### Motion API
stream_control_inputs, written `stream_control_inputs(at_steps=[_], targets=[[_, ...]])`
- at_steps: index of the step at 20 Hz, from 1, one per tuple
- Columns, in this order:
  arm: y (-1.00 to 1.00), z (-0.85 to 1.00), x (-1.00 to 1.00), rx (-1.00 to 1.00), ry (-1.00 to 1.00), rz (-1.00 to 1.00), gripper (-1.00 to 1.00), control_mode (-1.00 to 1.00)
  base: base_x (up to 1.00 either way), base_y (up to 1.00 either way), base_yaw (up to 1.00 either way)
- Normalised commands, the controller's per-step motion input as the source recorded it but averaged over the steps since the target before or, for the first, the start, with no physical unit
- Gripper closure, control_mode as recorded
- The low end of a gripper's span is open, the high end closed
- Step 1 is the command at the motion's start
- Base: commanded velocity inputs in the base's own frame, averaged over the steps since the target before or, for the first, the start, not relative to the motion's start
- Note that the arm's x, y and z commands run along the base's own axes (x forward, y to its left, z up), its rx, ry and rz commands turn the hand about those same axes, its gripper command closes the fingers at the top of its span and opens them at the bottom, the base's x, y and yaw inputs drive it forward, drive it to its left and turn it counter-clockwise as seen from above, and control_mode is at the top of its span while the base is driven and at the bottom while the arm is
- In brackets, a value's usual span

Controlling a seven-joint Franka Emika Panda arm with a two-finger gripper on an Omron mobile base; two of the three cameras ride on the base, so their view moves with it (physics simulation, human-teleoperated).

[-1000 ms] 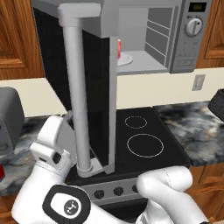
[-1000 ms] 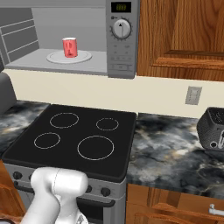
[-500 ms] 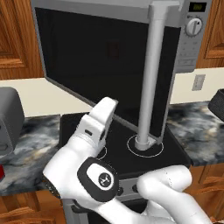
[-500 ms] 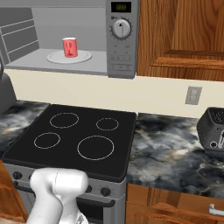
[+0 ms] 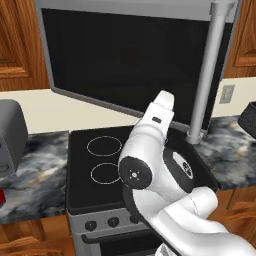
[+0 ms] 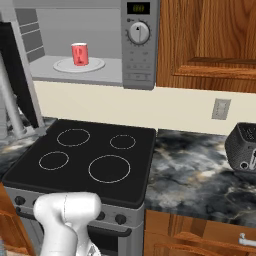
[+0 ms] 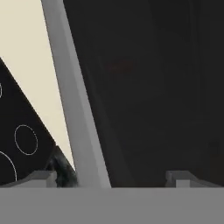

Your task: Place the microwavable item in the microwave. Then, close the microwave door and press the start button.

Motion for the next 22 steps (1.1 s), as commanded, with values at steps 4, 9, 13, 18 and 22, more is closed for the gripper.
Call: stream_control_inputs(at_steps=[4, 9, 13, 18, 22], targets=[[-0.54, 0.0, 0.66, 0.0, 0.4, 0.35, -1.0, -1.0, 0.0, 0.0, 0.0], [-0.2, 0.01, 0.75, 0.0, 0.35, 0.31, -1.0, -1.0, 0.0, 0.0, 0.0], [0.0, 0.15, 0.8, -0.01, 0.26, 0.24, -1.0, -1.0, 0.0, 0.0, 0.0], [0.1, 0.14, 0.68, -0.02, 0.12, 0.17, -1.0, -1.0, 0.0, 0.0, 0.0], [0.01, 0.05, 0.59, 0.0, 0.0, 0.09, -1.0, -1.0, 0.0, 0.0, 0.0]])
